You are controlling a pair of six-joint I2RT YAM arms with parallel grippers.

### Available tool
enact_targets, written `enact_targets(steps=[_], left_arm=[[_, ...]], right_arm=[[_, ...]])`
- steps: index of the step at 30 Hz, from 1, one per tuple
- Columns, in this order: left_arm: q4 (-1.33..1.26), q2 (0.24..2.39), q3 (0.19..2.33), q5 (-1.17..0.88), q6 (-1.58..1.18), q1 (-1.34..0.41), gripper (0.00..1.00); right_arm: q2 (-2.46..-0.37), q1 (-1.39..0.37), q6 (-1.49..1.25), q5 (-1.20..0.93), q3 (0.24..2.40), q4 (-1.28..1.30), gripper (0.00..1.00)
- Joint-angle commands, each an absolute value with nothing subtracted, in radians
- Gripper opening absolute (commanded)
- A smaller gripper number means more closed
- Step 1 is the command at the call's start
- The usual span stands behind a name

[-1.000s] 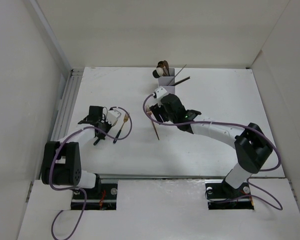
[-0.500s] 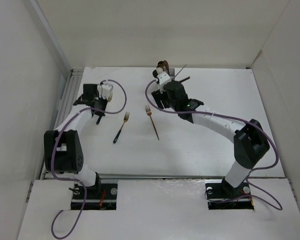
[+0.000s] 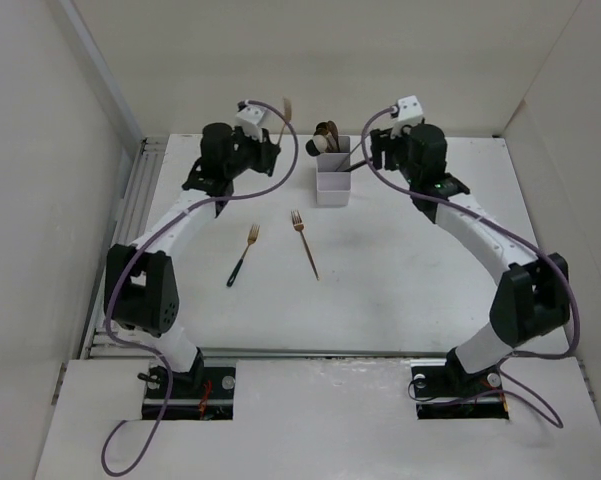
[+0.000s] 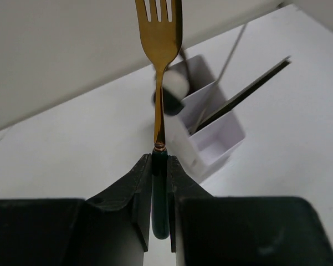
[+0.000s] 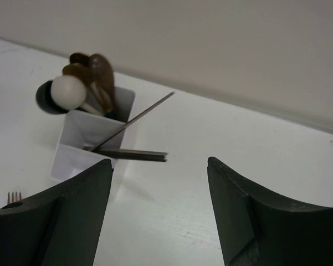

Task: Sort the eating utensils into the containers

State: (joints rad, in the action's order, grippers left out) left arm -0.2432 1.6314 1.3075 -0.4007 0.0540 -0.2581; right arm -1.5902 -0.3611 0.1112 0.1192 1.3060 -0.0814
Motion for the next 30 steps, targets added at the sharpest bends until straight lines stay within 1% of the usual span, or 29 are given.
enact_targets(steps=[1,3,4,7,12,16,21,30], left_arm=[[-0.618,1.664,1.279,-0.477,-0.048,-0.342,0.0],[-0.711,1.707,1.255,-0.465,-0.075,-0.395,0.0],[-0.815,1.724,1.255,-0.465,-0.087,-0.409,0.0],[-0.972,1.796,1.238,-0.454,-0.138,-0.44,0.0],[-1.046,1.879,1.247,-0.397,-0.147,-0.476,0.0],[-1.127,1.942,1.247,-0.397,-0.117,-0.476,0.0],[-1.203,2.02,1.258,-0.325,-0.117,-0.494,0.0],[-1.212,2.094,1.279,-0.268,-0.12,-0.494,0.0]], right_arm=[[-1.5,-0.299,0.094,0.058,1.287,-0.17,0.74],[-1.487,-0.275,0.103,0.049,1.276,-0.17,0.74],[-1.473,-0.264,0.103,0.049,1.264,-0.17,0.74],[-1.45,-0.233,0.103,0.04,1.243,-0.17,0.74],[-1.41,-0.18,0.112,0.006,1.212,-0.17,0.74],[-1.39,-0.17,0.112,0.015,1.203,-0.17,0.74],[-1.381,-0.17,0.146,0.015,1.212,-0.17,0.74],[-1.359,-0.161,0.19,0.055,1.221,-0.17,0.74]])
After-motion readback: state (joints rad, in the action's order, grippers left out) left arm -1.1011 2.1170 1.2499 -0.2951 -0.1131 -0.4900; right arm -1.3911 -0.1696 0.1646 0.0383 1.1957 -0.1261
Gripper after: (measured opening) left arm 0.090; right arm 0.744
